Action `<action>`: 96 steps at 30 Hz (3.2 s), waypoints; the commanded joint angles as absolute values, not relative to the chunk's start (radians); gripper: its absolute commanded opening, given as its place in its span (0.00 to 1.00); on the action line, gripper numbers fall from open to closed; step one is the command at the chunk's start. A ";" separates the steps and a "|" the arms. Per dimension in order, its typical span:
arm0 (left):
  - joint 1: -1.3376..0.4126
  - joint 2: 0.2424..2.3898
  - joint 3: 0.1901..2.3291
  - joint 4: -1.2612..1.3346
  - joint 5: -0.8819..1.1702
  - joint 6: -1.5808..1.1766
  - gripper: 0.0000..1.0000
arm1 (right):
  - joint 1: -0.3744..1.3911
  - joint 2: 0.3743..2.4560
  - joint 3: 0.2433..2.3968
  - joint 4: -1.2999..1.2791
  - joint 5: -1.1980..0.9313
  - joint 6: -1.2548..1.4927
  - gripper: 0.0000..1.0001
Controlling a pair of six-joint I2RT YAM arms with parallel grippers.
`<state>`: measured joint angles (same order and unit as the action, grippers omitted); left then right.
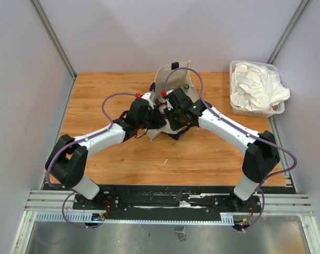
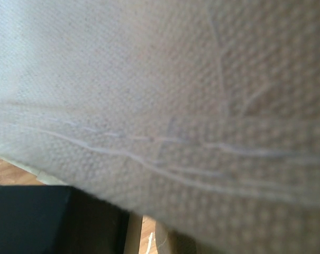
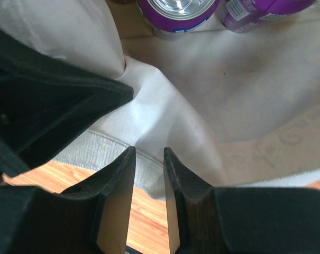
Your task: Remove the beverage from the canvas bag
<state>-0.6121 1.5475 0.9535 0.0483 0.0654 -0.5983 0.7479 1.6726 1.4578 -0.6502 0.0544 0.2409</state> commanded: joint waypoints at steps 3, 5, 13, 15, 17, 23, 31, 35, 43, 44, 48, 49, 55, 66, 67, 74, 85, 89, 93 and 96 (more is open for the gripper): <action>-0.611 1.549 0.948 -0.104 0.010 -0.573 0.38 | 0.712 1.761 1.453 -0.694 0.015 0.256 0.29; -0.609 1.535 0.943 -0.113 0.004 -0.579 0.45 | 0.710 1.786 1.467 -0.694 -0.001 0.256 0.29; -0.596 1.438 0.933 -0.138 -0.022 -0.584 0.61 | 0.709 1.863 1.524 -0.697 -0.041 0.254 0.28; -0.589 1.419 0.933 -0.143 -0.028 -0.576 0.60 | 0.710 1.868 1.531 -0.698 -0.044 0.253 0.28; -0.576 1.416 0.931 -0.154 -0.032 -0.568 0.54 | 0.709 1.869 1.537 -0.697 -0.049 0.255 0.27; -0.526 1.422 0.899 -0.136 -0.012 -0.586 0.29 | 0.710 1.843 1.529 -0.697 -0.066 0.265 0.27; -0.518 1.434 0.899 -0.073 0.051 -0.627 0.33 | 0.710 1.816 1.502 -0.705 -0.075 0.260 0.28; -0.518 1.446 0.886 -0.119 0.054 -0.613 0.03 | 0.711 1.798 1.498 -0.705 -0.067 0.259 0.29; -0.519 1.418 0.780 -0.147 0.070 -0.590 0.00 | 0.710 1.818 1.635 -0.722 -0.010 0.232 0.41; -0.519 1.414 0.776 -0.154 0.069 -0.587 0.00 | 0.710 1.829 1.659 -0.724 -0.002 0.228 0.43; -0.519 1.397 0.773 -0.179 0.056 -0.577 0.00 | 0.707 1.880 1.777 -0.746 0.031 0.217 0.51; -0.519 1.394 0.776 -0.186 0.050 -0.574 0.01 | 0.706 1.893 1.802 -0.750 0.039 0.217 0.52; -0.518 1.391 0.805 -0.235 0.025 -0.552 0.00 | 0.687 1.962 1.899 -0.753 0.064 0.232 0.59; -0.518 1.388 0.777 -0.232 0.034 -0.555 0.01 | 0.665 2.063 1.916 -0.734 0.029 0.258 0.85; -0.519 1.388 0.774 -0.231 0.035 -0.555 0.01 | 0.665 2.067 1.916 -0.730 0.024 0.261 0.85; -0.519 1.392 0.772 -0.229 0.040 -0.549 0.00 | 0.664 2.103 1.920 -0.694 -0.014 0.291 0.85; -0.519 1.390 0.776 -0.230 0.048 -0.552 0.00 | 0.667 2.196 1.968 -0.647 -0.024 0.320 0.79; -0.519 1.399 0.779 -0.231 0.051 -0.552 0.01 | 0.667 2.208 1.949 -0.623 -0.015 0.320 0.72; -0.520 1.405 0.778 -0.229 0.055 -0.557 0.00 | 0.667 2.222 1.930 -0.615 -0.008 0.320 0.63; -0.519 1.405 0.776 -0.226 0.055 -0.558 0.00 | 0.666 2.221 1.905 -0.613 -0.005 0.316 0.38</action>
